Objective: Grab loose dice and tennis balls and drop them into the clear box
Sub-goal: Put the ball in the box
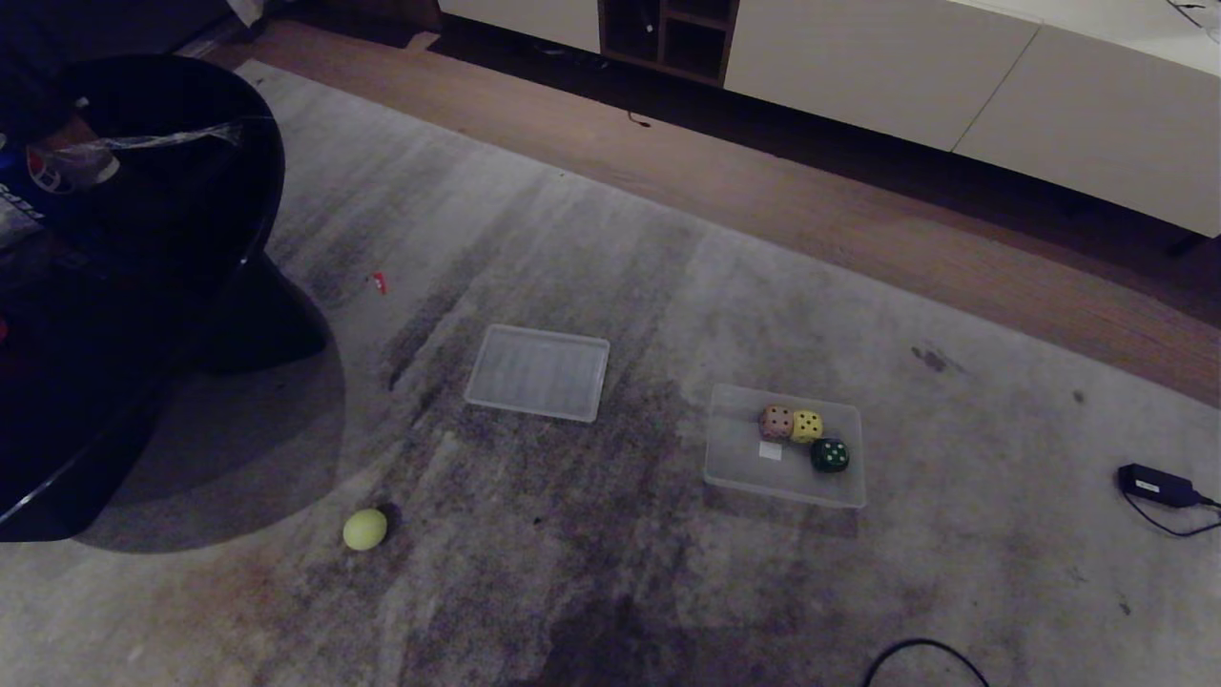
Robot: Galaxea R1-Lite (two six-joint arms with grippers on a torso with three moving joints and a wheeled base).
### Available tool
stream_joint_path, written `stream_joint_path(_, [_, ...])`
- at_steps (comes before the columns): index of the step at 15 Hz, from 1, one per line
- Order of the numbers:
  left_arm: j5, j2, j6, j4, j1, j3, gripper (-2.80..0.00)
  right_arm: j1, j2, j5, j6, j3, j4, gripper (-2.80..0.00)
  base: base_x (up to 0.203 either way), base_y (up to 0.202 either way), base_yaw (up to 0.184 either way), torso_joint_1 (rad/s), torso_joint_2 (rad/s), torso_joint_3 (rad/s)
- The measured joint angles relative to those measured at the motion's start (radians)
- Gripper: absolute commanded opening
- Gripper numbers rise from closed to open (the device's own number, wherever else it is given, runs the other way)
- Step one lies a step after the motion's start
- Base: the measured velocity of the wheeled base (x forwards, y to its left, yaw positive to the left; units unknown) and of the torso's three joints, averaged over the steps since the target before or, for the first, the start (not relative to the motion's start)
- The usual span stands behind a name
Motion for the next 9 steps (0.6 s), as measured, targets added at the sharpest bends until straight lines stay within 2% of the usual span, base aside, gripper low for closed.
stream_joint_path(9, [0.0, 0.0, -0.001, 0.0, 0.0, 0.0, -2.8, 0.0, 0.0, 0.0, 0.0, 0.0, 0.0, -2.8, 0.0, 0.0, 0.0, 0.004, 0.0, -0.198])
